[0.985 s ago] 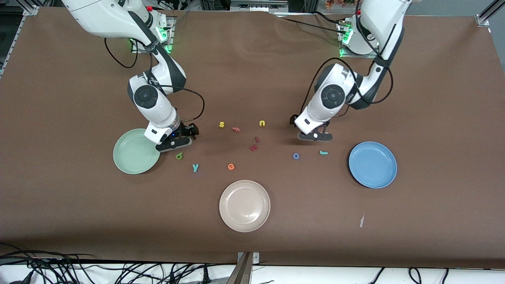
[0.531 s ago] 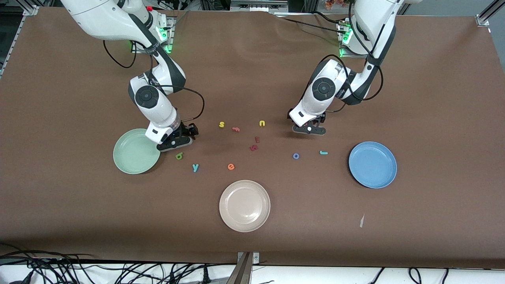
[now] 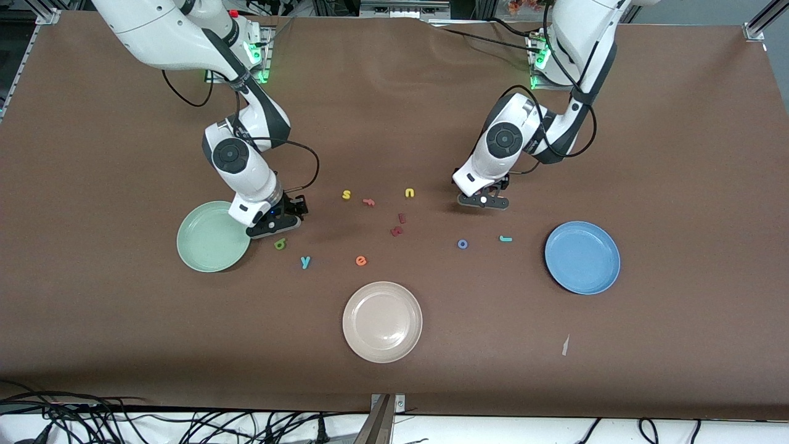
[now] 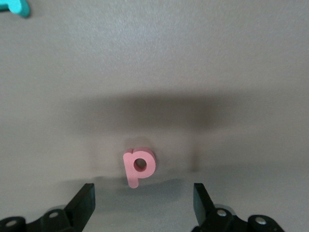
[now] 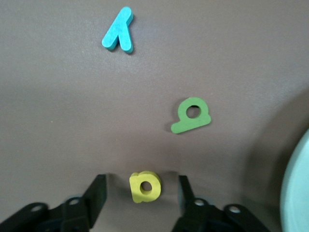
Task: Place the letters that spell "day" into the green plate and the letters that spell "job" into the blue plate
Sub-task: 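Place yellow letter on green plate while the left gripper carries pink p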
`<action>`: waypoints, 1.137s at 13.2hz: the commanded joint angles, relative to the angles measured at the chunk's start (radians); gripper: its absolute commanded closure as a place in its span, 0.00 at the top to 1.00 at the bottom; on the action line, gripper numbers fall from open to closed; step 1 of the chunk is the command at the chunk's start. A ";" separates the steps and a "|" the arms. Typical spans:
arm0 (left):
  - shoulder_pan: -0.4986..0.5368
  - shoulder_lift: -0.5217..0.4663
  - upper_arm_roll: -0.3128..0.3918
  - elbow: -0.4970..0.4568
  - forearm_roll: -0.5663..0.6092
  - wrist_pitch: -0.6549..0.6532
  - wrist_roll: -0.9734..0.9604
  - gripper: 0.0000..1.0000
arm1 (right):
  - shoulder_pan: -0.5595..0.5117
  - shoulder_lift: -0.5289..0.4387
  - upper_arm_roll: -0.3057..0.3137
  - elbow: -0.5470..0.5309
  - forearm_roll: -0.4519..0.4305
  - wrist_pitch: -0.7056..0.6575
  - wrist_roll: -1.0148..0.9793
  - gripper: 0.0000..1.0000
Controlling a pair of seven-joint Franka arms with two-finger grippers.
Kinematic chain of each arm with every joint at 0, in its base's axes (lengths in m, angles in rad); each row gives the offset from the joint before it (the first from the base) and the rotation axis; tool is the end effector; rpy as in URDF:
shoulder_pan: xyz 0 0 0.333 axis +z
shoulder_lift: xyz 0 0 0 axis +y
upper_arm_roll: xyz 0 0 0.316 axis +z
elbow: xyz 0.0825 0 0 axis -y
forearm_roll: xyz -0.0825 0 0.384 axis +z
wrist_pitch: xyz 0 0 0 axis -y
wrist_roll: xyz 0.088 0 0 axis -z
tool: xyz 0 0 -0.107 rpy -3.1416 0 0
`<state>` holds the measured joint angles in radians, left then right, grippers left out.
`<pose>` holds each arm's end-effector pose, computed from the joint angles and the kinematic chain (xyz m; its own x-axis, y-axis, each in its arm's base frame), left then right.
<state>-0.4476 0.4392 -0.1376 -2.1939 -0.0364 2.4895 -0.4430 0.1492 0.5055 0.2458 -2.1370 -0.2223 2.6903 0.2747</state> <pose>0.4493 -0.3004 0.1724 0.9818 -0.1020 -0.1602 -0.1020 -0.9947 0.0082 0.5287 0.2296 0.1781 0.9581 0.2784 0.0680 0.2807 -0.9594 -0.0271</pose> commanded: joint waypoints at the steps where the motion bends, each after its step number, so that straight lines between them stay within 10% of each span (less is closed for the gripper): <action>1: -0.002 0.013 0.000 -0.001 0.023 0.020 0.006 0.67 | -0.016 0.007 0.015 -0.012 -0.034 0.026 0.003 0.58; 7: -0.005 0.029 0.001 0.022 0.023 0.020 0.006 0.22 | -0.019 0.001 0.016 -0.024 -0.038 0.028 0.003 0.19; 15: 0.009 0.026 0.000 0.028 0.023 0.015 0.006 0.00 | -0.166 -0.212 0.016 -0.018 -0.038 -0.190 -0.261 0.16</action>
<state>-0.4469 0.4505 -0.1388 -2.1803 -0.0363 2.4982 -0.4430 0.0205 0.3852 0.2459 -2.1293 -0.2489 2.5615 0.0726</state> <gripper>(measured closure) 0.907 0.709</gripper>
